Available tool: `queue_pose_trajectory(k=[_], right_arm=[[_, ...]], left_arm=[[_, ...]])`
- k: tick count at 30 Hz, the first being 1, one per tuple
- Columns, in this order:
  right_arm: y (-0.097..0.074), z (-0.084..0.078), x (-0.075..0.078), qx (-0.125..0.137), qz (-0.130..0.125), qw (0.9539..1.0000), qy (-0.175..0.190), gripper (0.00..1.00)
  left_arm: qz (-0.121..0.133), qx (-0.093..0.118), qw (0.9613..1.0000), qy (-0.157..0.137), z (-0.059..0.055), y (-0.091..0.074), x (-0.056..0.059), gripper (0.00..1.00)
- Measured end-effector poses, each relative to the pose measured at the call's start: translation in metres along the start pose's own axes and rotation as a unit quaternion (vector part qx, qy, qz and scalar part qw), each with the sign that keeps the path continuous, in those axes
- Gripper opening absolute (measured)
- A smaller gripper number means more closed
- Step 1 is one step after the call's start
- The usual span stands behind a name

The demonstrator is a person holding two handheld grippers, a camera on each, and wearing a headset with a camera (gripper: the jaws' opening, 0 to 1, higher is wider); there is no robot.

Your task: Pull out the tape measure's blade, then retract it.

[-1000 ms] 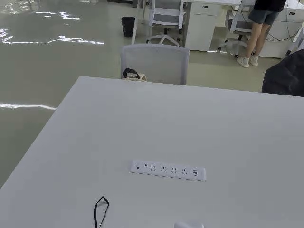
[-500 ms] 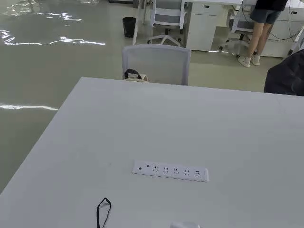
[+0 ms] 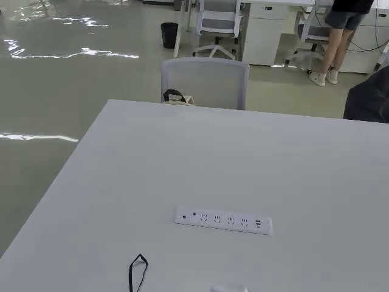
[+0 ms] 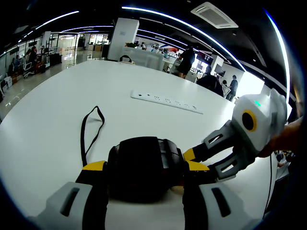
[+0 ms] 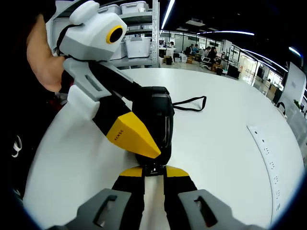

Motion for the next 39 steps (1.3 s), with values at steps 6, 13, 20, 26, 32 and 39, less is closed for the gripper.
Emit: queue_pose_trajectory(k=[6, 13, 20, 26, 32, 39], right_arm=[[0.002, -0.001, 0.0, 0.0, 0.007, 0.9998, -0.016, 0.14], [0.002, -0.002, -0.002, -0.004, 0.01, 0.9998, -0.015, 0.15], [-0.001, -0.003, -0.001, -0.01, -0.004, 0.9999, 0.0, 0.2], [-0.007, -0.001, -0.002, 0.003, -0.022, 0.9996, 0.016, 0.26], [-0.014, 0.008, -0.007, 0.012, -0.043, 0.9985, 0.032, 0.3], [-0.027, 0.013, -0.014, 0.028, -0.073, 0.9951, 0.06, 0.39]], left_arm=[[-0.004, 0.001, 1.0, 0.006, -0.004, 0.003, -0.004, 0.6], [-0.012, -0.004, 0.9998, 0.013, -0.004, 0.001, -0.002, 0.61], [-0.019, -0.012, 0.9997, 0.008, -0.003, 0.002, -0.001, 0.62], [-0.026, -0.028, 0.9989, 0.026, -0.007, 0.004, -0.002, 0.62], [-0.046, -0.037, 0.9971, 0.048, -0.004, -0.002, 0.0, 0.63], [-0.075, -0.049, 0.9925, 0.084, -0.003, -0.009, 0.0, 0.68]])
Point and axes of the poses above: the centre of the closed fingertips' face, and the gripper's own axes: y roughly forward along the fingers, x roughly to its right, z roughly out of its top, the point moved 5 cm from there along -y, roughly backward along the fingers, and after that the axes turned 3 degrees about -y, right-handed, at the moved point
